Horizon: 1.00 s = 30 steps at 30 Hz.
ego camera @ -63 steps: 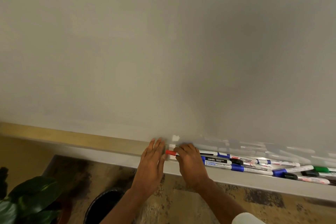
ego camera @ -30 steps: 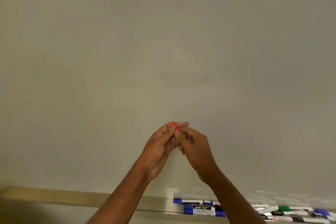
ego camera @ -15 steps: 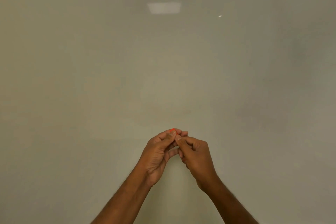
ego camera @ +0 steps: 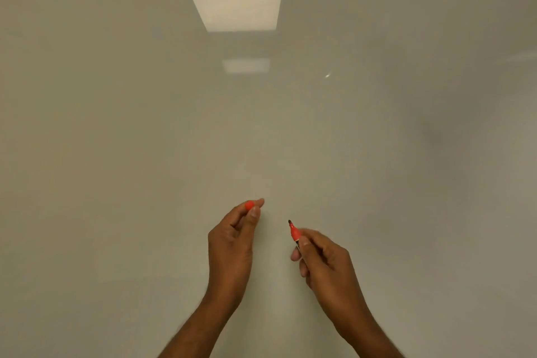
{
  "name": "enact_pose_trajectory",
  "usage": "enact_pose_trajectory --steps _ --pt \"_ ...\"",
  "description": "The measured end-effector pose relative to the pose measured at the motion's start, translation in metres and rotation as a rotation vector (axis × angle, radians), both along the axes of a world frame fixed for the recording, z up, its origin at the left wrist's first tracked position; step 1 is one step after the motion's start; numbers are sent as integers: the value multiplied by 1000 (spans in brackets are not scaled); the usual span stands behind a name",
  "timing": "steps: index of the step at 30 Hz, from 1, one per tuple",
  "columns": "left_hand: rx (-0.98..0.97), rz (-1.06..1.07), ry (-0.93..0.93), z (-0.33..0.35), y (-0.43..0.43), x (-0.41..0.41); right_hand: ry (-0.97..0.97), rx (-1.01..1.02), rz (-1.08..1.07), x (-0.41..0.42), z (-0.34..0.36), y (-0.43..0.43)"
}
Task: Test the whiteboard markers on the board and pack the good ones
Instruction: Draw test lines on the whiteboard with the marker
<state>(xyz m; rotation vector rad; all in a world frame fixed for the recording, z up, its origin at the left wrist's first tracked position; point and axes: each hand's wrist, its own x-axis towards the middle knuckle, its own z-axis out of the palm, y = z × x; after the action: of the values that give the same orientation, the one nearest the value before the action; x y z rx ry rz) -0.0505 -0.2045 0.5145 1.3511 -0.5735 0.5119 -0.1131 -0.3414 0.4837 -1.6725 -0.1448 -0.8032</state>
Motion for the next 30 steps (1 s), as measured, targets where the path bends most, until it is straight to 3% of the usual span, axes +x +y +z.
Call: enact_pose_trajectory --steps 3,10,12,18,30 --pt "26 108 -155 10 -6 14 -86 82 69 -4 27 -8" --pt "129 334 -530 38 -22 53 -186 571 469 0 71 -40" --pt "165 393 -604 47 -28 65 -211 516 420 3 80 -46" --pt "249 489 -743 67 -42 98 -328 139 -26 13 100 -47" --pt "293 748 -957 76 -59 133 -577 -173 -420 68 123 -68"
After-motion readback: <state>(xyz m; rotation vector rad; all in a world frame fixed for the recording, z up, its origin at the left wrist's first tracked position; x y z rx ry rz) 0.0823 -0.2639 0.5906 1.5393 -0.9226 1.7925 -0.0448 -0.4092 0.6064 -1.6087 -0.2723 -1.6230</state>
